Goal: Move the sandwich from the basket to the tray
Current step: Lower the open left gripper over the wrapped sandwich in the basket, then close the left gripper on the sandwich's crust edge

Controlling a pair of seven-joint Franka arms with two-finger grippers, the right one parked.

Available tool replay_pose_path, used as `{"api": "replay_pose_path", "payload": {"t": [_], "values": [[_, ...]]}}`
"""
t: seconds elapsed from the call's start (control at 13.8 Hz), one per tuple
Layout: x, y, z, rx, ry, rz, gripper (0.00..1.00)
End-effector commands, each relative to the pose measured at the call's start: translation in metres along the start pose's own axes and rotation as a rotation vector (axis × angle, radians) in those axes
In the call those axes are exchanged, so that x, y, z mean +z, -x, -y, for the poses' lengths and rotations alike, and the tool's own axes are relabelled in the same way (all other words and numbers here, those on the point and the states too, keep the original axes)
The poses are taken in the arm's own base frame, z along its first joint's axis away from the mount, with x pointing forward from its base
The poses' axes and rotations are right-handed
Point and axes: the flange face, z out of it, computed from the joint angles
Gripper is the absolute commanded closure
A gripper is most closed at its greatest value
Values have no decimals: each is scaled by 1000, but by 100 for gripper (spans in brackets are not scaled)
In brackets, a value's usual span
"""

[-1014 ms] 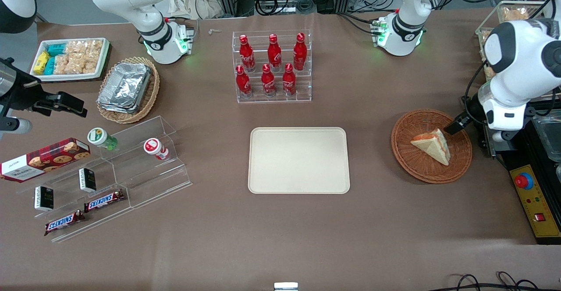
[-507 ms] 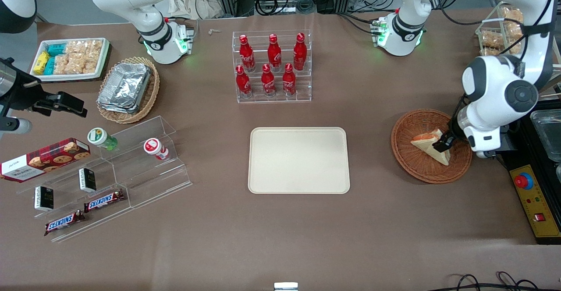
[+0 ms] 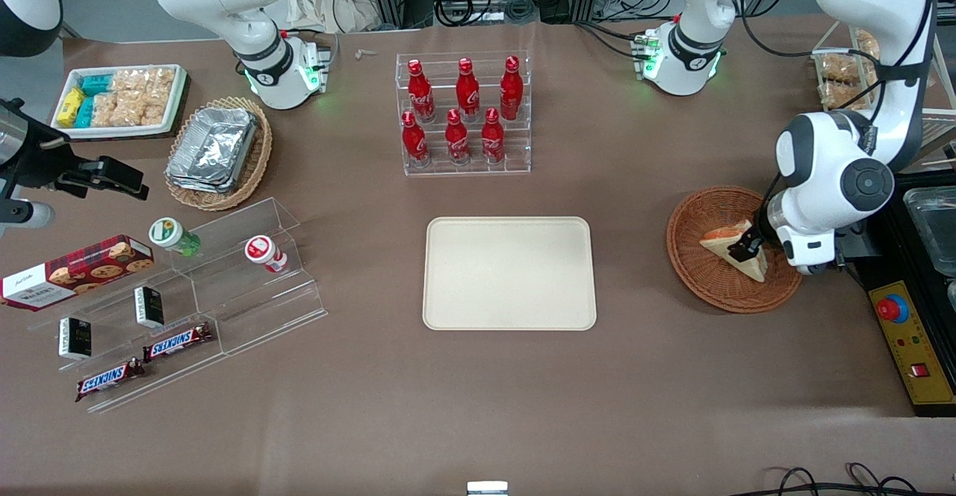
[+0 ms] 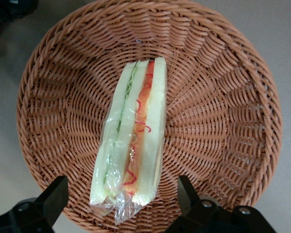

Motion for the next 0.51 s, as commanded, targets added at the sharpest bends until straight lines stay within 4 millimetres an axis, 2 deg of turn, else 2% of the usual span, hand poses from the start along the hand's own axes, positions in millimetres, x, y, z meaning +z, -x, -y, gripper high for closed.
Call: {"api": "replay_pose_path", "payload": {"t": [0.0, 0.14, 0.43], "values": [[14, -4, -6, -24, 9, -21, 0], [29, -7, -9, -25, 8, -25, 0], [40, -9, -12, -24, 7, -29, 1]]}}
